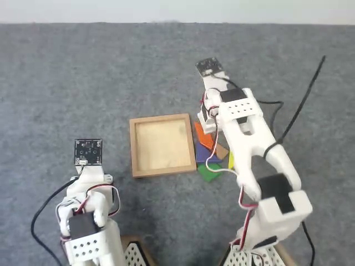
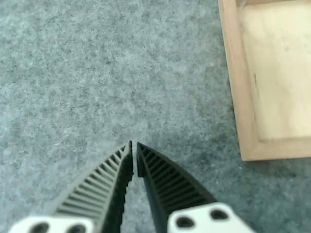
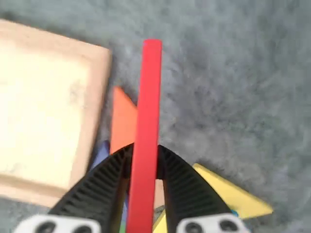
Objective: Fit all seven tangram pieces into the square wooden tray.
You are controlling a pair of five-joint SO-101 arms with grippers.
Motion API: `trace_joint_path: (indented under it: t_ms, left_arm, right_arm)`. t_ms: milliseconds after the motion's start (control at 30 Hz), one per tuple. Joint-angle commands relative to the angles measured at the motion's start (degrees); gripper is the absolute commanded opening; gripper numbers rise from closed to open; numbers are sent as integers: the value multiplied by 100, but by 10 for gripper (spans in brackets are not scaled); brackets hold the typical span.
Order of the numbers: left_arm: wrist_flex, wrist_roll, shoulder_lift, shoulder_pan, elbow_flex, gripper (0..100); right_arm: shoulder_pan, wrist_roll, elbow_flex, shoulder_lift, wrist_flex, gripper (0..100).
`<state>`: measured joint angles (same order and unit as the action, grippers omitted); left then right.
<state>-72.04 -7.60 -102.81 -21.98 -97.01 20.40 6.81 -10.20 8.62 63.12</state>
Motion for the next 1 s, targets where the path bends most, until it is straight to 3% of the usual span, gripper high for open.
trace_joint_path:
  t_ms: [0,233,500,600,733,967]
  left_arm:
    - [-26,-53,-105,-18,48,15]
    - [-26,-53,-105,-18,48,15]
    - [-26,-53,-105,-18,48,15]
    - [-26,-53,-105,-18,48,15]
    - [-26,-53,-105,-18,48,15]
    - [-26,-53,-105,-18,48,15]
  right_arm:
    - [646,1099,167,-760,-66,8]
    - [1525,2505,141,-778,-127,8]
    - [1631,2884,167,-374,-330,9]
    - [1745,2778,167,75,-585,9]
    - [1780,1749,519,716,-611,8]
    - [1947,923,1125,1323,-629,9]
